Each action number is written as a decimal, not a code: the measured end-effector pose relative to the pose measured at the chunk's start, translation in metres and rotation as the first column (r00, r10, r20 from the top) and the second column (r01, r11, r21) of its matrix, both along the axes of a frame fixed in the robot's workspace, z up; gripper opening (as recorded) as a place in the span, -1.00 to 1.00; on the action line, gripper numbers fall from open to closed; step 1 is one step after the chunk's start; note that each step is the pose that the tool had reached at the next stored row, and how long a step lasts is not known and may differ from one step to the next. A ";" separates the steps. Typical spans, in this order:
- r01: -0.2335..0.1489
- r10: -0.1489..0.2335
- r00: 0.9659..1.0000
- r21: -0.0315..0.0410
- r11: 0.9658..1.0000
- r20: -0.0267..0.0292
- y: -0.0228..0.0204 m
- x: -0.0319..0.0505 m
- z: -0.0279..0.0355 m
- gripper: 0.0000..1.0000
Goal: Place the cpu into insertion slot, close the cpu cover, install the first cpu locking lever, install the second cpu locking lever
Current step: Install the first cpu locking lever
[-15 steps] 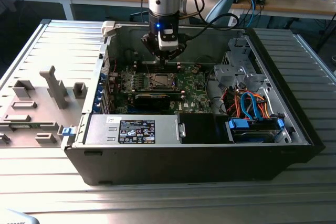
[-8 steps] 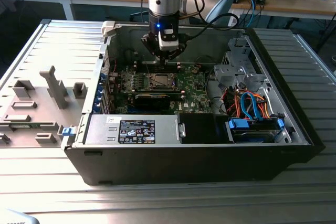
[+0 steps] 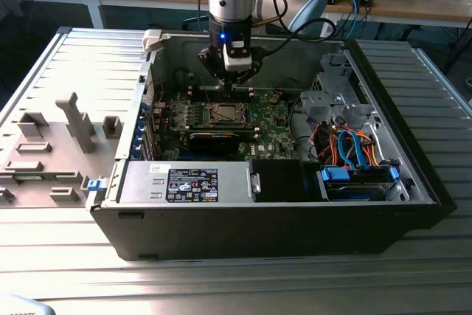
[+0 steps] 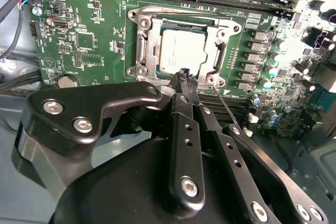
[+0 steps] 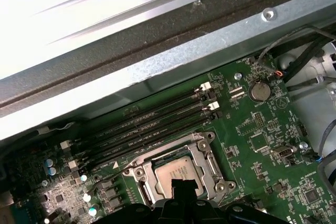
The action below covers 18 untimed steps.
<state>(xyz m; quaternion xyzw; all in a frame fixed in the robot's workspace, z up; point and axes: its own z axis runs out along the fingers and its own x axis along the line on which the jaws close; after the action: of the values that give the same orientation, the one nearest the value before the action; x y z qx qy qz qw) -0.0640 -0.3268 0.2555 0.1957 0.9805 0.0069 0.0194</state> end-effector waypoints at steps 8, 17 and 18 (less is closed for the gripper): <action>-0.012 0.012 1.000 0.000 1.000 0.000 0.0000 0.0000 0.0000 -0.79; -0.038 0.038 0.999 0.000 0.999 0.000 0.0000 0.0000 0.0000 -0.79; -0.040 0.040 0.999 0.000 0.999 0.000 0.0000 0.0000 0.0000 -0.79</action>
<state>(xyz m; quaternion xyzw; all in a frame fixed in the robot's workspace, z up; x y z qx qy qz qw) -0.0640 -0.3268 0.2555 0.1762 0.9841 0.0073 0.0193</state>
